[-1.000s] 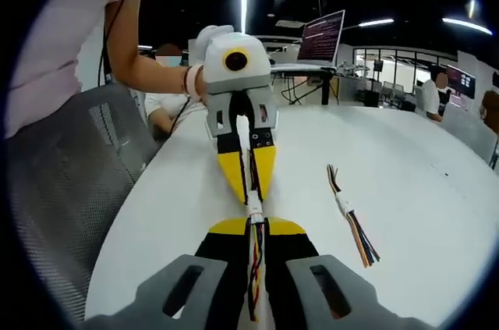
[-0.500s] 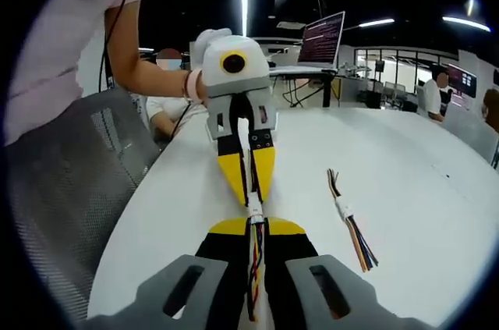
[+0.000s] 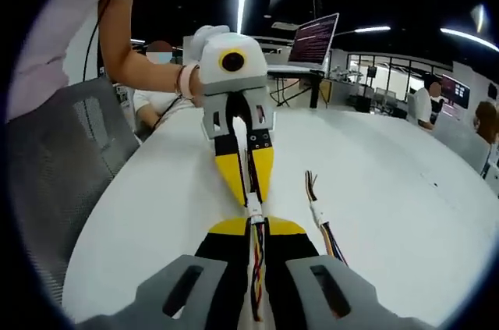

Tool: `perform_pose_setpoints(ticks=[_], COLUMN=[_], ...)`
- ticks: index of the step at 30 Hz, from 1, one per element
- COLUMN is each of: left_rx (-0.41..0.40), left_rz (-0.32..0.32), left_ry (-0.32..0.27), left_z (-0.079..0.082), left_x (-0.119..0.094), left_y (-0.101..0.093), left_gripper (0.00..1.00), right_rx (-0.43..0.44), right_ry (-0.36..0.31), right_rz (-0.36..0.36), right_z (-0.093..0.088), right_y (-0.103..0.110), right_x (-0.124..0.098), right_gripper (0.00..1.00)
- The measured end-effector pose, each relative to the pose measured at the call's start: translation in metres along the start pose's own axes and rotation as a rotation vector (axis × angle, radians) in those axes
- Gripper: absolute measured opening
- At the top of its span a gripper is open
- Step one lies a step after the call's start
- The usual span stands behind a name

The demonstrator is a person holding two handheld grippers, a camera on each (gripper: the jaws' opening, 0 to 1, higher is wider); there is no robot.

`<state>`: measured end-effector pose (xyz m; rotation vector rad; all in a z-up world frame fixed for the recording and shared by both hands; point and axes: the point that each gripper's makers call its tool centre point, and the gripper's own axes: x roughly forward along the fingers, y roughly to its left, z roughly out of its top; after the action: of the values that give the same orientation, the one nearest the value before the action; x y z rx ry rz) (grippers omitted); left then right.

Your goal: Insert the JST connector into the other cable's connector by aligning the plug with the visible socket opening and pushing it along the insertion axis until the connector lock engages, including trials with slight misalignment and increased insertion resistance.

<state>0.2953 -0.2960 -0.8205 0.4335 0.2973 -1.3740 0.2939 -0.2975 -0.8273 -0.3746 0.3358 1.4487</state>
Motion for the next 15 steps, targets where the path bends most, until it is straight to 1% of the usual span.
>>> perform_pose_setpoints(ticks=[4,6,10,15], left_rx=[-0.004,-0.007,-0.023,-0.027], left_rz=[0.009,0.009,0.009,0.007], left_ry=[0.009,0.011,0.006,0.007], left_z=[-0.005,-0.007,-0.013,-0.015], left_x=[0.002,0.002,0.006,0.008], left_y=[0.009,0.012,0.014,0.015], left_gripper=[0.00,0.00,0.00,0.00], right_rx=[-0.007,-0.001,-0.004,0.010], right_ry=[0.008,0.009,0.020,0.018], right_rz=[-0.014,-0.014,-0.011,-0.010], right_z=[-0.003,-0.004,-0.010,-0.011], right_y=[-0.011,-0.013,-0.018,-0.020], right_x=[0.006,0.007,0.009,0.009], right_gripper=[0.02,0.02,0.02,0.02])
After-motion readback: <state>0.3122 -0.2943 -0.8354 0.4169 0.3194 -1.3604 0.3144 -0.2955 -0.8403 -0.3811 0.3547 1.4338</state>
